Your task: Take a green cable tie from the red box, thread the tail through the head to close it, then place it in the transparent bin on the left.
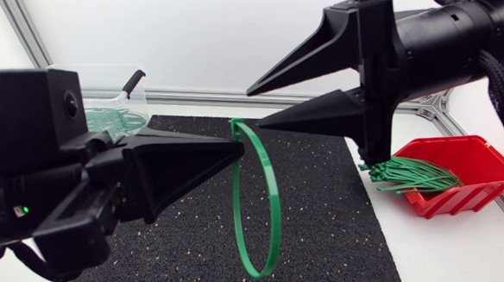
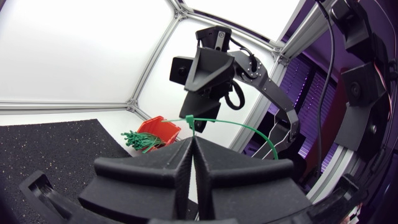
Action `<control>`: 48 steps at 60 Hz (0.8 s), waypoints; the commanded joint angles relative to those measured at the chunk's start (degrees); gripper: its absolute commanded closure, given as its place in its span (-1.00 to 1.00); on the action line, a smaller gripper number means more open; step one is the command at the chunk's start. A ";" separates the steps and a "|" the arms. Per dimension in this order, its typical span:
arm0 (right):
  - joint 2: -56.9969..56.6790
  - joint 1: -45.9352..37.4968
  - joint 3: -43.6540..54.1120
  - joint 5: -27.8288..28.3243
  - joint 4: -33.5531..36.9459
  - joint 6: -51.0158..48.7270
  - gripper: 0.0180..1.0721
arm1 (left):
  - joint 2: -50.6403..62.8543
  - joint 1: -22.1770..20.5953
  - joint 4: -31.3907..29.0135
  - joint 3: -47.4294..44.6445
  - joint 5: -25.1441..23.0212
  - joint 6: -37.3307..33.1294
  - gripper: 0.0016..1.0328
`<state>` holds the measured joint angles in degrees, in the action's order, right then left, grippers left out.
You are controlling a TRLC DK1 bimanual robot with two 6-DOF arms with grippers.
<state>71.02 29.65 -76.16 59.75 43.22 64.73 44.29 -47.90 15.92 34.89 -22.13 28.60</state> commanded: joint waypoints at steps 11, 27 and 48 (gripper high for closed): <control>2.72 -5.57 -0.04 0.11 -3.14 -1.89 0.22 | -0.52 3.69 -1.16 -3.43 -4.24 -7.07 0.93; 8.69 -7.15 -1.27 4.33 0.02 -14.81 0.22 | 1.32 6.06 -1.51 -4.40 -5.91 -18.32 0.93; 17.75 -4.16 -9.09 9.42 22.43 -48.56 0.22 | 4.13 5.01 -3.18 -4.04 -3.62 -36.16 0.76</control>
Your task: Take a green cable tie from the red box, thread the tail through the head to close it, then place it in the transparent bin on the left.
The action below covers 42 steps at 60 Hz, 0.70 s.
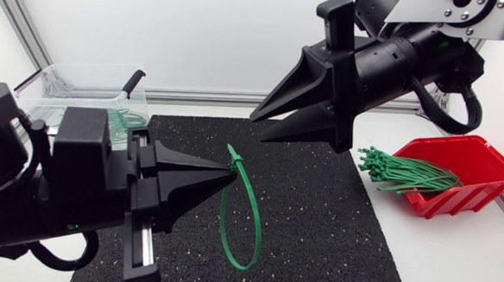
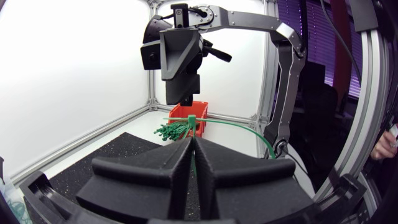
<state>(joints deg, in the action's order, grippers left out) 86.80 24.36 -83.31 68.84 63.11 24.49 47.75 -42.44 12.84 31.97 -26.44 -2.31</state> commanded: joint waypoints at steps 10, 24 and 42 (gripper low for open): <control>4.95 2.36 -3.44 -0.02 6.23 -17.46 0.22 | 1.12 -3.27 0.08 -1.47 4.46 -10.97 0.76; 6.36 3.85 -2.91 -0.28 7.02 -21.94 0.22 | 1.91 -2.56 -0.62 -0.33 4.73 -11.32 0.76; 5.57 5.00 -1.51 -0.46 7.11 -24.75 0.23 | 2.09 -2.30 -0.98 -0.41 4.38 -10.79 0.93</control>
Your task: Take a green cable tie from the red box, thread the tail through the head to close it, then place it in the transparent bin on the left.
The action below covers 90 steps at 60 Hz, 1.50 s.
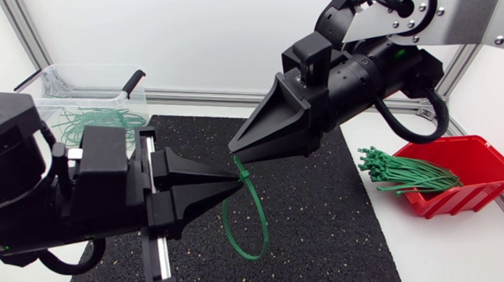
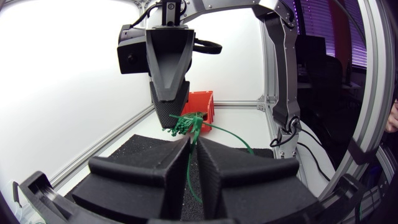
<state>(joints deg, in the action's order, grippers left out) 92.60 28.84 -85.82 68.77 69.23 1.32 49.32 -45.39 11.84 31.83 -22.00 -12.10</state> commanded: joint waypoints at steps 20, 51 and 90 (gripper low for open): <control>-1.01 0.43 1.45 -0.66 0.99 -2.90 0.23 | -1.33 0.83 -0.23 -1.86 -0.76 -0.91 0.93; -1.01 3.15 2.94 -0.48 1.52 -4.22 0.46 | -3.53 0.83 -0.23 -3.36 -0.76 -1.17 0.93; 0.74 1.75 2.41 -0.57 1.52 -4.13 0.33 | -4.41 1.26 -0.50 -3.80 -0.76 -1.53 0.93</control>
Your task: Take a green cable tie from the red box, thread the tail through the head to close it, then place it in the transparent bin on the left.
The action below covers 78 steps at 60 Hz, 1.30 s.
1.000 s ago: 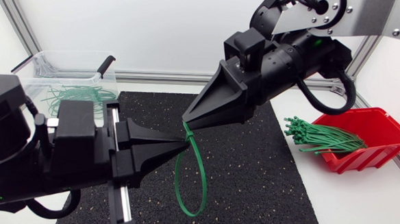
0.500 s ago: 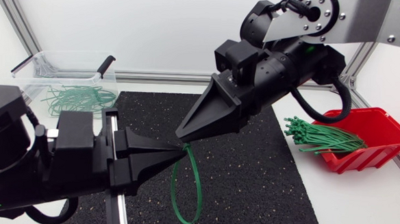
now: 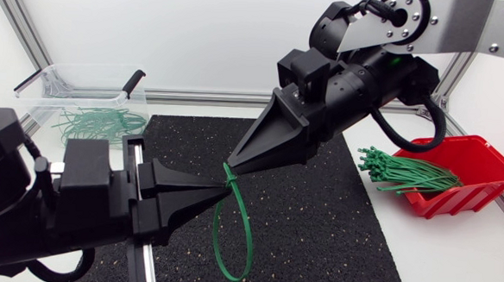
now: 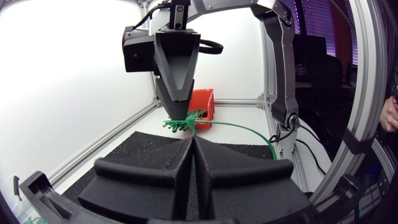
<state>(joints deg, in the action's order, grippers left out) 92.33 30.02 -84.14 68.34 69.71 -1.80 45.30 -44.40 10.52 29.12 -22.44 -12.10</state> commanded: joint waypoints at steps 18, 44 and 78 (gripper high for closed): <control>1.27 2.15 0.82 -0.13 1.04 -1.01 0.34 | -0.39 -0.16 0.64 -1.09 -0.33 -1.44 0.93; 0.92 2.06 1.87 -0.13 0.86 -1.80 0.76 | 0.76 -1.30 1.52 -1.44 -0.15 -2.58 0.93; -1.19 1.80 2.40 0.48 2.09 -2.15 0.89 | 2.34 -7.37 3.89 -3.81 6.09 -9.08 0.93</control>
<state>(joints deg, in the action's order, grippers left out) 92.49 31.77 -82.37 68.14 70.76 -3.07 46.57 -49.32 13.93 27.73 -17.80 -18.20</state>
